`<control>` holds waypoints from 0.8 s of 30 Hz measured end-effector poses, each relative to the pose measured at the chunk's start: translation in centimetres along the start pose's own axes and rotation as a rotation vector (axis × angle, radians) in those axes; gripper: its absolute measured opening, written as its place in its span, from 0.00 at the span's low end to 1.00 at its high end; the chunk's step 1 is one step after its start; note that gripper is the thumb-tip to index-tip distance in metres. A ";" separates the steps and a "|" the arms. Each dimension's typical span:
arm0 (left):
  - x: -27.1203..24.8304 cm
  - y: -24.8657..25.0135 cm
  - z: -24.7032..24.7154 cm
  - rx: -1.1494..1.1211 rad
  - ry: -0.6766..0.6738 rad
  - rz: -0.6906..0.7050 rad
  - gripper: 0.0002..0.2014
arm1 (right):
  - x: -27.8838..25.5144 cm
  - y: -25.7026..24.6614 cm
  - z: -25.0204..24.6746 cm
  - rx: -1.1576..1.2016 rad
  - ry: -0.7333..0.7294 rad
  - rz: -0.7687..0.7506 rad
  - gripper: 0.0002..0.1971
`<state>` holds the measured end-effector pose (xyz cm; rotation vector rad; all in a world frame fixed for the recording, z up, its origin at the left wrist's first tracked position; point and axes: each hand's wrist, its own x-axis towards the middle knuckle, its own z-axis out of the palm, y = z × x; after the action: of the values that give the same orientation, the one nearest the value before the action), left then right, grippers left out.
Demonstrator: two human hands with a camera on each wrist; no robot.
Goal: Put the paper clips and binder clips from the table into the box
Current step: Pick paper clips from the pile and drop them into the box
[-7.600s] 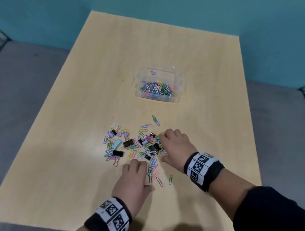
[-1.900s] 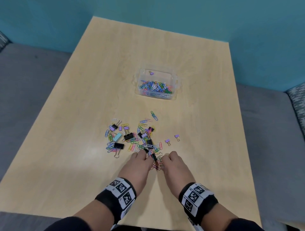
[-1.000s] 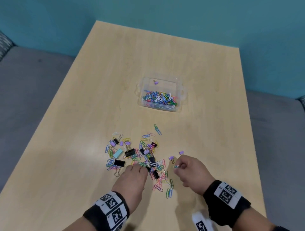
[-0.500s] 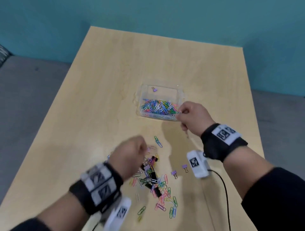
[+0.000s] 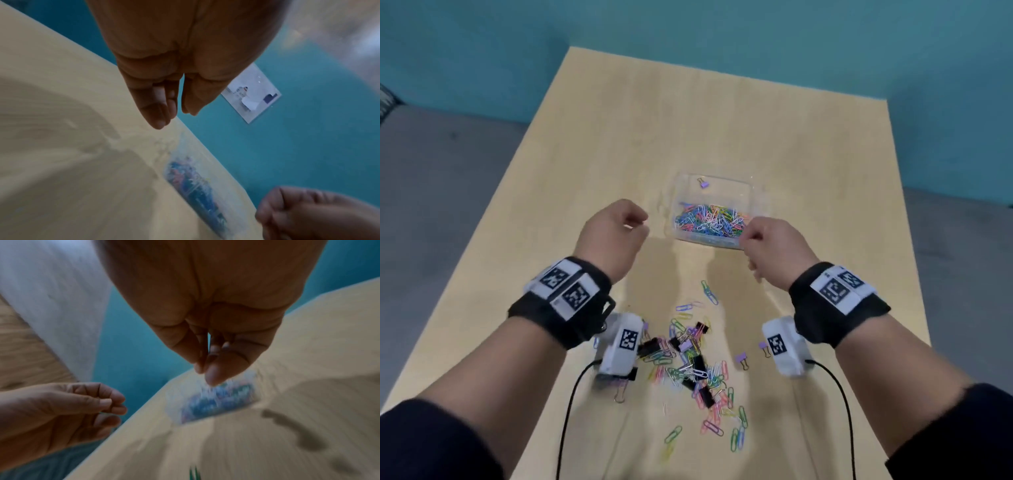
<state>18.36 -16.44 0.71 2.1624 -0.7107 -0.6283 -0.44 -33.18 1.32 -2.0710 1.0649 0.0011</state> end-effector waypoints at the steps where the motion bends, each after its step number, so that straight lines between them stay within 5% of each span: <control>1: -1.5 -1.3 -0.7 -0.004 0.010 -0.045 0.05 | -1.2 0.4 0.9 -0.057 -0.105 0.007 0.09; 4: -5.8 -4.3 -2.3 0.047 0.041 -0.119 0.06 | -3.2 1.2 3.8 -0.277 -0.261 0.008 0.16; 13: -12.7 -9.1 -3.0 0.167 0.080 -0.204 0.04 | -5.0 -2.6 9.6 -0.485 -0.348 -0.129 0.15; 18: -15.5 -8.5 -1.6 0.357 0.024 0.100 0.05 | -7.0 -3.1 11.7 -0.620 -0.326 -0.278 0.19; 24: -20.5 -7.6 2.8 0.565 -0.271 0.339 0.05 | -8.7 -2.5 12.1 -0.668 -0.323 -0.291 0.16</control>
<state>3.92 -0.08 -2.66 2.3882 -1.5132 -0.5912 -0.32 -18.60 -2.48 -2.6810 0.5957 0.5969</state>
